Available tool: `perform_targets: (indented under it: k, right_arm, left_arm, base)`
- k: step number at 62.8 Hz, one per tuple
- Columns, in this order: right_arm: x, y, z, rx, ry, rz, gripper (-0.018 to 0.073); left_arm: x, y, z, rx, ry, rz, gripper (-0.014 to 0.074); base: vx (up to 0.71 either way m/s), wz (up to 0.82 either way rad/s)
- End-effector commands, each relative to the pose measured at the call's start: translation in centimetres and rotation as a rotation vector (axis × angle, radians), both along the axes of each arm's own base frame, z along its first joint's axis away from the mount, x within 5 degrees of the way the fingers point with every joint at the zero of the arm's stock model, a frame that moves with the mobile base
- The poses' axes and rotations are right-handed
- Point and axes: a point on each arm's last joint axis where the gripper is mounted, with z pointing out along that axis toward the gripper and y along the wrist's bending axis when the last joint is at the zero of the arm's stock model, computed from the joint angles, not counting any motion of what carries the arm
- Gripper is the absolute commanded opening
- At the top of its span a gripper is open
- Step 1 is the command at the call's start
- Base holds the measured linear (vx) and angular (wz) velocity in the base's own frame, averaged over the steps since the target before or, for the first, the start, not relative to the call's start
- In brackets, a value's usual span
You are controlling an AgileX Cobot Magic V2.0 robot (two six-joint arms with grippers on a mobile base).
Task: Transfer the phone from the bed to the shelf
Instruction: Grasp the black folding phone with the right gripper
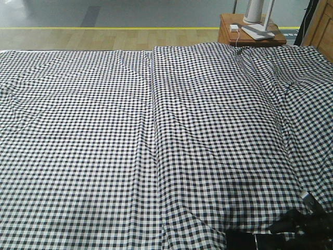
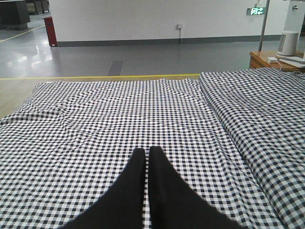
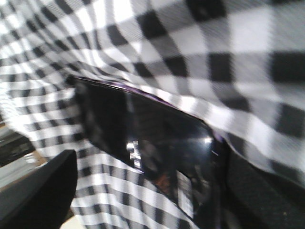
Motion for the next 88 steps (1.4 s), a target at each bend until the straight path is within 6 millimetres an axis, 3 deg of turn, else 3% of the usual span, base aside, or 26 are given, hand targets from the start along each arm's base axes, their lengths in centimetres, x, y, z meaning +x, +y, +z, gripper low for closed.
perform_targets:
  k: [1,23,45,65,76,88]
  right_arm:
    - [1.1,-0.2,1.8,0.1,-0.049,0.008,0.0594]
    - [0.5,1.4,0.8,0.311,-0.042,-0.017,0.0594]
    - [0.7,1.5,0.7,0.317,-0.053,-0.038,0.0568]
    - [1.4,3.9,0.7,0.315,-0.037,0.064,0.0503]
    - [1.2,4.3,0.6,0.309,-0.022,0.11,0.0463]
    - [1.2,4.0,0.7,0.306,-0.023,0.11,0.0326]
  left_arm:
    - [0.0,0.0,0.4,-0.005,-0.072,0.0,0.0001]
    - [0.0,0.0,0.4,-0.005,-0.072,0.0,0.0001]
    - [0.0,0.0,0.4,-0.005,-0.072,0.0,0.0001]
    - [0.0,0.0,0.4,-0.005,-0.072,0.0,0.0001]
    - [0.0,0.0,0.4,-0.005,-0.072,0.0,0.0001]
    - [0.0,0.0,0.4,-0.005,-0.072,0.0,0.0001]
  base:
    - [0.0,0.0]
    - [0.0,0.0]
    - [0.0,0.0]
    - [0.0,0.0]
    - [0.0,0.0]
    - [0.0,0.0]
